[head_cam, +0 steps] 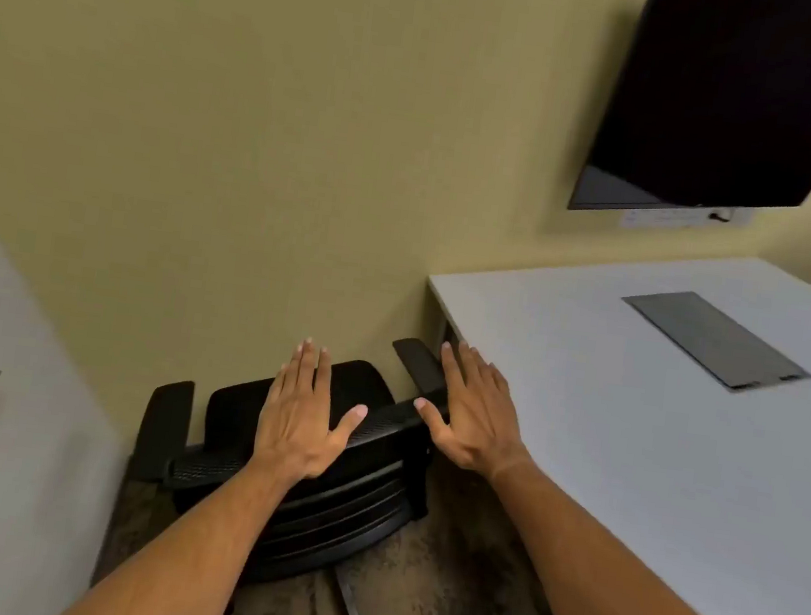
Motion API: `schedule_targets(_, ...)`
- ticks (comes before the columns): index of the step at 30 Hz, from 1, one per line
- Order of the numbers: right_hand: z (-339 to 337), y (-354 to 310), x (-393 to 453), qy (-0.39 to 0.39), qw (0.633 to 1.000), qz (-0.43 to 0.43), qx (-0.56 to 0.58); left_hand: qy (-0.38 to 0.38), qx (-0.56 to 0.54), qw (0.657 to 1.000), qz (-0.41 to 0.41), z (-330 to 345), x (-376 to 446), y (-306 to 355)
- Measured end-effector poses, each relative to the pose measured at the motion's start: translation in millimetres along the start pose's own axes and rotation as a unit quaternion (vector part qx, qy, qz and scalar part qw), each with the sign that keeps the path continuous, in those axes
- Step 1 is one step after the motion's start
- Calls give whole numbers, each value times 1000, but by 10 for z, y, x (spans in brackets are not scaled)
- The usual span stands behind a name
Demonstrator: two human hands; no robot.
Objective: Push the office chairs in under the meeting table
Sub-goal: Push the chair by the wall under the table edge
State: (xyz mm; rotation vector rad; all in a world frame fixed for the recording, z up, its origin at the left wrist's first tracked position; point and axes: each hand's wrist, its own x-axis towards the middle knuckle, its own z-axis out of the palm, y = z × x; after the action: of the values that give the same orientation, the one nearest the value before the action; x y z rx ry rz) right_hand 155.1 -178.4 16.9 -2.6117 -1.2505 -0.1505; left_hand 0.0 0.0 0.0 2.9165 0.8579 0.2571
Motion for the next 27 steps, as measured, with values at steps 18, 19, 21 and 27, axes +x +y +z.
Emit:
schedule_targets(18, 659, 22, 325, -65, 994, -87, -30, -95, 54, 989, -96, 365, -360, -155)
schedule_targets(19, 669, 34, 271, -61, 994, -89, -27, -95, 58, 989, -101, 384, -407, -128)
schedule_targets(21, 673, 71, 168, -52, 994, -93, -20, -96, 60, 986, -120, 415, -517, -56)
schedule_targets(27, 659, 149, -145, -40, 995, -89, -14, -103, 56, 984, -136, 419, -739, 100)
